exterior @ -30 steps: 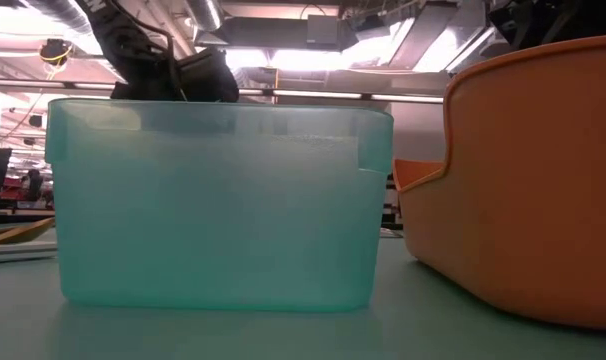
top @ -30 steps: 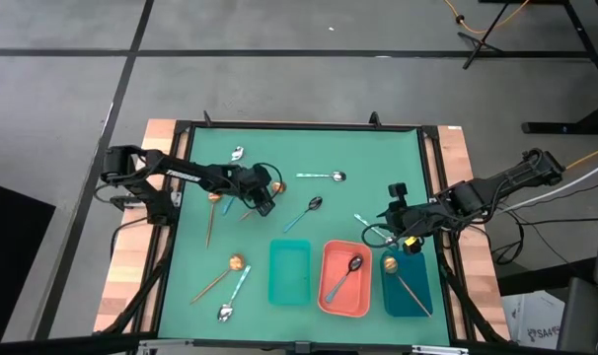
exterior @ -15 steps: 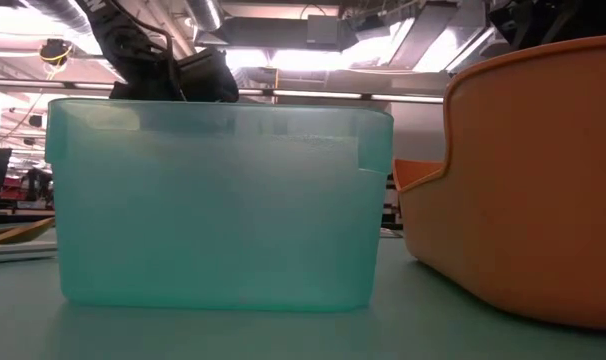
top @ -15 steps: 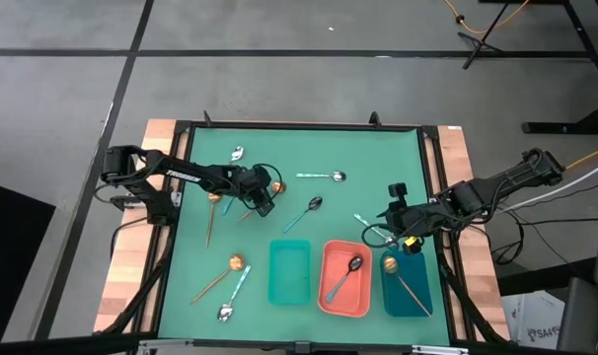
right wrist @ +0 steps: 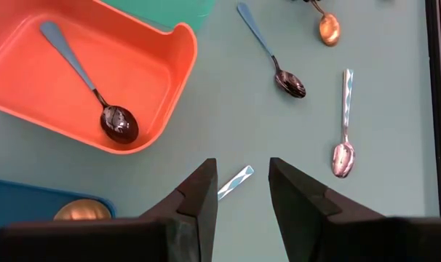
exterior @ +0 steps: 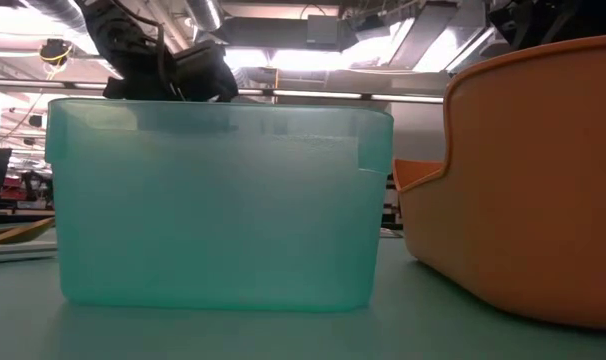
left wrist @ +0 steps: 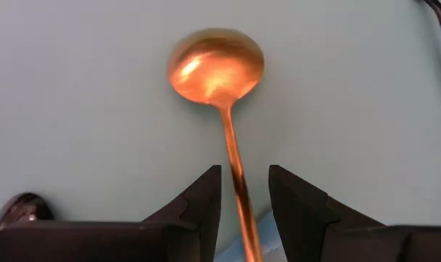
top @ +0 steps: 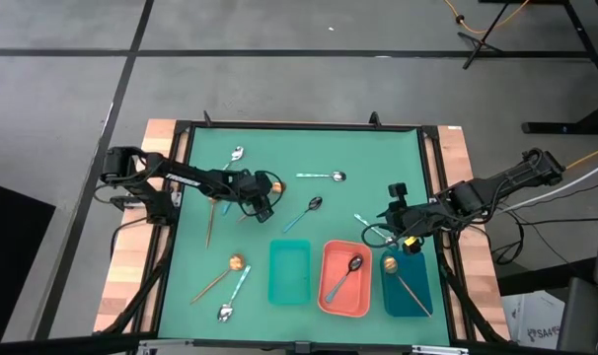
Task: Sort silverware by color (type)
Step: Put the golden spoon into the blue bin
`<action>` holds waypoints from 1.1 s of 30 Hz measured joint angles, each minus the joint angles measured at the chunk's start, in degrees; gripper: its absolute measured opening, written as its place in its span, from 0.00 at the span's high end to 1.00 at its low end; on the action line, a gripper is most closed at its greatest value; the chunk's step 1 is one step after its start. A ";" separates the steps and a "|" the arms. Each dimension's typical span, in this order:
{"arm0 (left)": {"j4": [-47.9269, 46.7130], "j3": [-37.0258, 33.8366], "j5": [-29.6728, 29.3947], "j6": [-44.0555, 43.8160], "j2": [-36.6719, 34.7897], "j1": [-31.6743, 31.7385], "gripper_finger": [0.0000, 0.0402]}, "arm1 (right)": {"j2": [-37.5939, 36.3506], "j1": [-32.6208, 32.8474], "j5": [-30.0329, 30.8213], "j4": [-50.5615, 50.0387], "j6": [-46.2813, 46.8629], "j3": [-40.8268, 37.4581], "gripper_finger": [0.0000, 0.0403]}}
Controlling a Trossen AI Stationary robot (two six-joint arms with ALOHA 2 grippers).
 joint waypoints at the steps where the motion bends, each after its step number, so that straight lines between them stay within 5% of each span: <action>1: 0.00 0.00 -0.28 0.03 0.00 -0.14 0.73 | 0.00 0.00 0.00 0.00 0.02 0.00 0.71; 33: -0.40 0.13 -2.67 -1.00 3.72 -0.14 0.79 | 0.02 0.00 -0.02 -0.02 0.04 0.00 0.71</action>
